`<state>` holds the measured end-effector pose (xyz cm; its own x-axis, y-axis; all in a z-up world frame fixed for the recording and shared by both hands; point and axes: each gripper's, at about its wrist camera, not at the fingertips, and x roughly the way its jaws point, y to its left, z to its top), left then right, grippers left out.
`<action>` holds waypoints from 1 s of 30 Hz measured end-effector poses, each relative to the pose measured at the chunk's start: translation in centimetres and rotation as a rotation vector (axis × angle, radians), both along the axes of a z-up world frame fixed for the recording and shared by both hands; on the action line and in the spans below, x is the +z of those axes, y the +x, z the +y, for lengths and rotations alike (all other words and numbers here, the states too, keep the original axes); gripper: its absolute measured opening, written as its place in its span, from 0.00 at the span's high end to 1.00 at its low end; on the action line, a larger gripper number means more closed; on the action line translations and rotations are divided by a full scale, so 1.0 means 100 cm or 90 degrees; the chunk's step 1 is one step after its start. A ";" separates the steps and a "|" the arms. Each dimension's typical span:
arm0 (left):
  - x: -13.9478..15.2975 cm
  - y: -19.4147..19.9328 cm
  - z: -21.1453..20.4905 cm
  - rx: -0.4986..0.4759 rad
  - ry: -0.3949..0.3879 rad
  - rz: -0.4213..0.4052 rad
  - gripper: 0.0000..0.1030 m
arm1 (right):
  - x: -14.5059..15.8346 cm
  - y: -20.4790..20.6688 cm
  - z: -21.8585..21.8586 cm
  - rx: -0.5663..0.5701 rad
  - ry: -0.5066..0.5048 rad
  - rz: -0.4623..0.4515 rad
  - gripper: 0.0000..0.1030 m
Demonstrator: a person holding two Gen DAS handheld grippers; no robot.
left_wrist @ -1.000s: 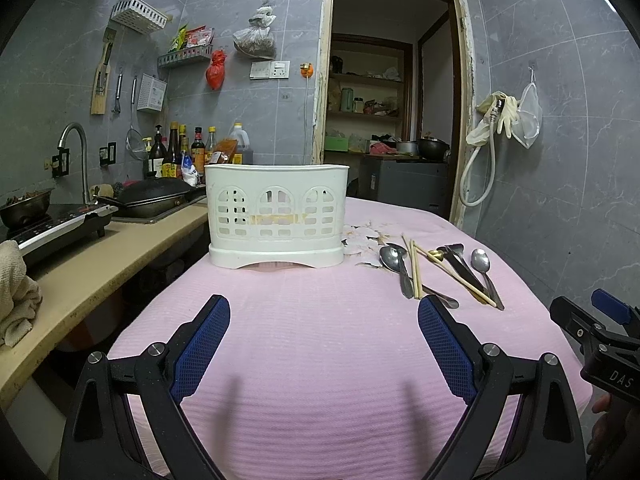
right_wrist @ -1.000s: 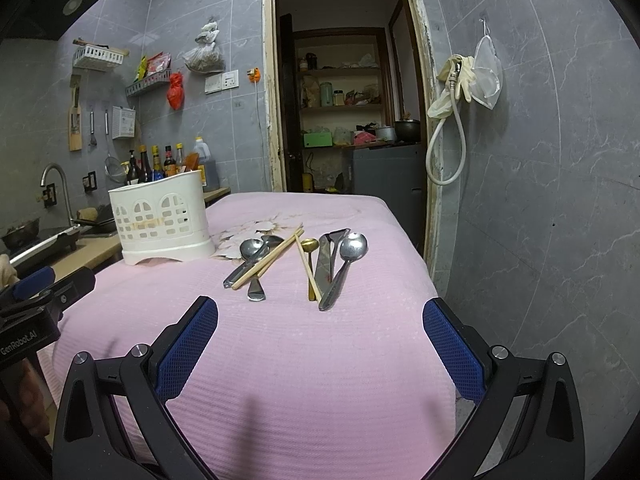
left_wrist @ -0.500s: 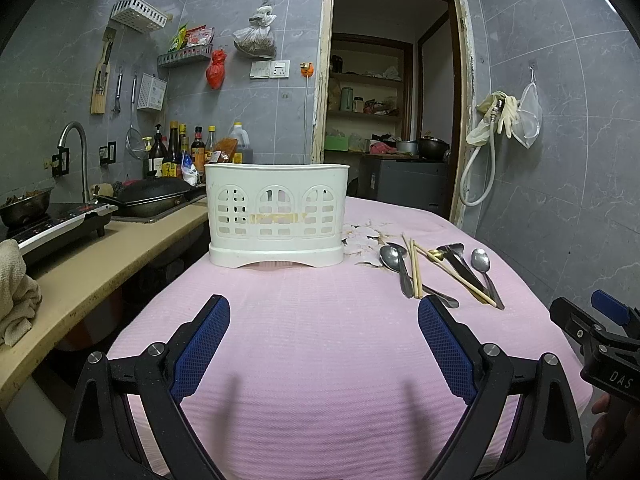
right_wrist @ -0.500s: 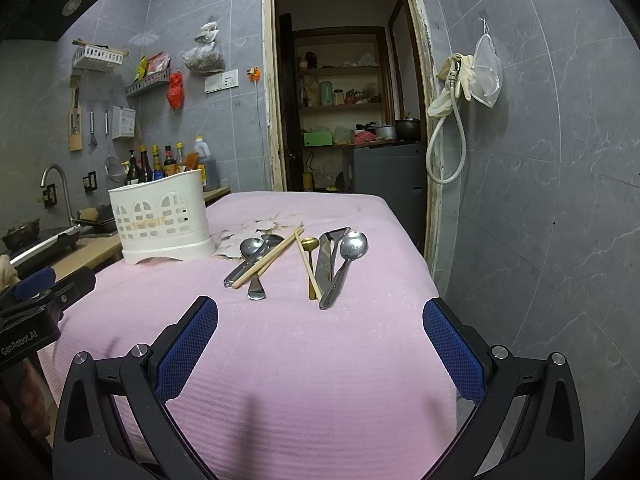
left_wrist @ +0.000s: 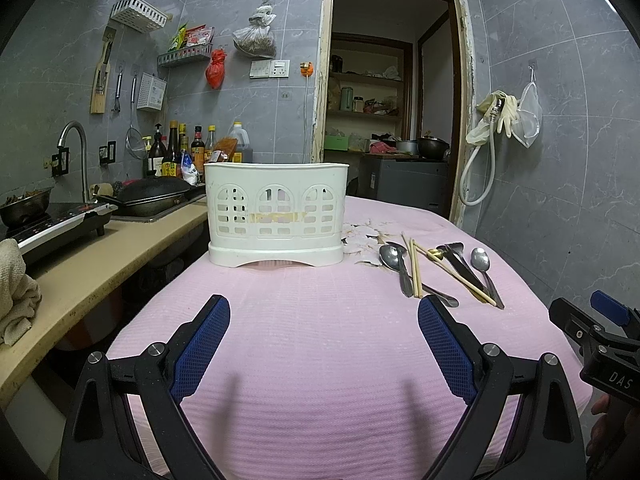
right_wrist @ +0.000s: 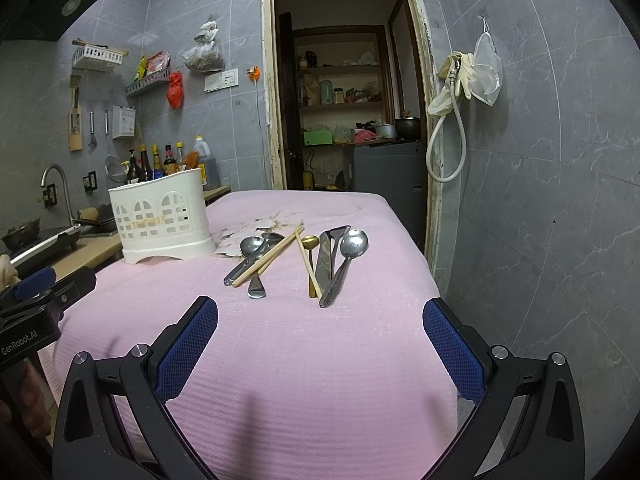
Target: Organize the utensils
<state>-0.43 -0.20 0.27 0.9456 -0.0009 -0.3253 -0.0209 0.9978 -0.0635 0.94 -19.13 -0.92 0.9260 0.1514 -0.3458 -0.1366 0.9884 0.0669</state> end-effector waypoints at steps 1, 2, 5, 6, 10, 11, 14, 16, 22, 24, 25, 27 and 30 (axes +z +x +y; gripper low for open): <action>0.000 0.000 0.000 0.000 0.000 0.001 0.10 | 0.000 0.000 0.000 0.000 0.000 0.000 0.00; 0.000 0.000 0.000 0.000 0.000 0.001 0.10 | 0.000 0.000 0.000 0.000 0.000 0.000 0.00; 0.000 0.000 0.000 -0.001 0.000 0.000 0.10 | 0.001 0.001 0.000 0.000 0.001 0.001 0.00; 0.000 0.000 0.000 -0.001 0.000 0.001 0.10 | -0.001 0.000 0.000 0.001 0.001 0.001 0.00; 0.000 0.000 0.000 0.000 -0.001 0.000 0.10 | -0.004 -0.001 0.001 0.001 0.002 0.003 0.00; 0.000 0.000 0.000 0.000 -0.001 0.000 0.10 | -0.004 0.000 0.001 0.001 0.001 0.002 0.00; 0.000 0.000 0.000 0.000 -0.001 0.001 0.11 | -0.003 0.000 0.001 0.001 0.001 0.002 0.00; 0.000 0.000 0.000 0.000 -0.001 0.001 0.10 | -0.004 -0.001 0.001 0.001 0.002 0.003 0.00; -0.007 0.007 -0.004 -0.010 -0.012 0.005 0.10 | -0.003 -0.001 0.000 0.002 0.005 0.003 0.00; -0.008 0.008 -0.004 -0.019 -0.024 0.008 0.11 | -0.006 0.000 0.002 0.001 0.005 0.002 0.00; -0.008 0.009 -0.002 -0.023 -0.029 0.007 0.11 | -0.006 0.001 0.004 -0.001 0.005 0.000 0.00; -0.006 0.010 0.000 -0.028 -0.038 0.000 0.11 | -0.005 0.002 0.006 0.001 -0.001 -0.005 0.00; -0.001 0.015 0.004 -0.039 -0.056 -0.012 0.11 | 0.000 0.006 0.007 0.003 -0.027 -0.021 0.00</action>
